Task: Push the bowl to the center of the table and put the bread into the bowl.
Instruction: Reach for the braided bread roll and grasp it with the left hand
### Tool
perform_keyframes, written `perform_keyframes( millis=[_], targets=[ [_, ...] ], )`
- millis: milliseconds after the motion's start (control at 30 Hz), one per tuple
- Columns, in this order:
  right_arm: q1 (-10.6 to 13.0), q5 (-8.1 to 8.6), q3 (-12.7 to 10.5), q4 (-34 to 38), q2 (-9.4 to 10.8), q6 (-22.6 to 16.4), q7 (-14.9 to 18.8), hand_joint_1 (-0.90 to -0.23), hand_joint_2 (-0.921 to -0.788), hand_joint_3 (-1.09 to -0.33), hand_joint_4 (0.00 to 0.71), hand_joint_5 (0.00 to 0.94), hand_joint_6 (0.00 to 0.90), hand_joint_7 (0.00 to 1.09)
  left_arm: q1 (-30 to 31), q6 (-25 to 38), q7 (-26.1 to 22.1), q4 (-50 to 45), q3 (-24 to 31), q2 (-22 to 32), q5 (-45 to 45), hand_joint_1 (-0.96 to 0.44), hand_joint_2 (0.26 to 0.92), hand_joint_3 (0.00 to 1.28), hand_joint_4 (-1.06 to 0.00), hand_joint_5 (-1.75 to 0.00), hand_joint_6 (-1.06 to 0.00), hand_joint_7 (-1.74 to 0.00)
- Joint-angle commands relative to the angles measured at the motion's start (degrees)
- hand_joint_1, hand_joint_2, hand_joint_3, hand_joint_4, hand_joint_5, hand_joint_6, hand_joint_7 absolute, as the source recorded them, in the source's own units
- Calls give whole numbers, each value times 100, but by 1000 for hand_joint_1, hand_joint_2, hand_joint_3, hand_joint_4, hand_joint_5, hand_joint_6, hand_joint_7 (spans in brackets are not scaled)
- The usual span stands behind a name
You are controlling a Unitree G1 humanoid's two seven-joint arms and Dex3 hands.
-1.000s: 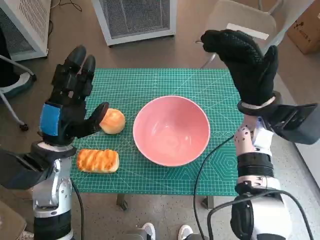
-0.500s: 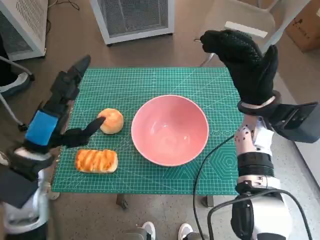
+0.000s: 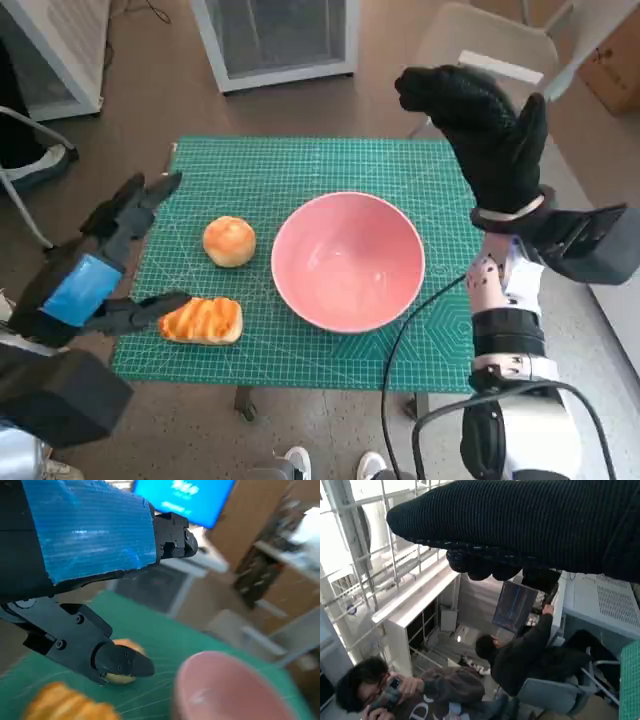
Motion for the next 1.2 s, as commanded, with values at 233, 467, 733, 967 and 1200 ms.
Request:
perform_keyframes(
  millis=[233,467,733,967,1200],
  targets=[
    [38,-23,31,108,57,115,-42,-627,-921,-718,234,5,273,106,130,160,-282,130,-365,196,478,-278,770,5,-65,-2,-218,-104],
    [37,-22,37,114,78,124,-34,-628,-921,-716,236,6,271,113,51,305,-524,308,-684,270,709,-281,779,8,-60,0,-236,-60],
    [26,-7,19,150,65,154,-14,-628,-921,-717,235,5,267,120,-113,574,-763,606,-1156,298,1014,-264,780,5,-55,0,-239,-40],
    [54,21,11,115,66,192,8,-628,-921,-715,237,4,270,131,-418,830,-987,1062,-1631,294,1245,-252,785,5,-56,-1,-234,-24],
    [81,35,5,84,60,218,26,-628,-921,-715,237,4,267,139,-631,939,-1071,1468,-1947,243,1406,-245,789,5,-59,-2,-232,-15]
  ],
)
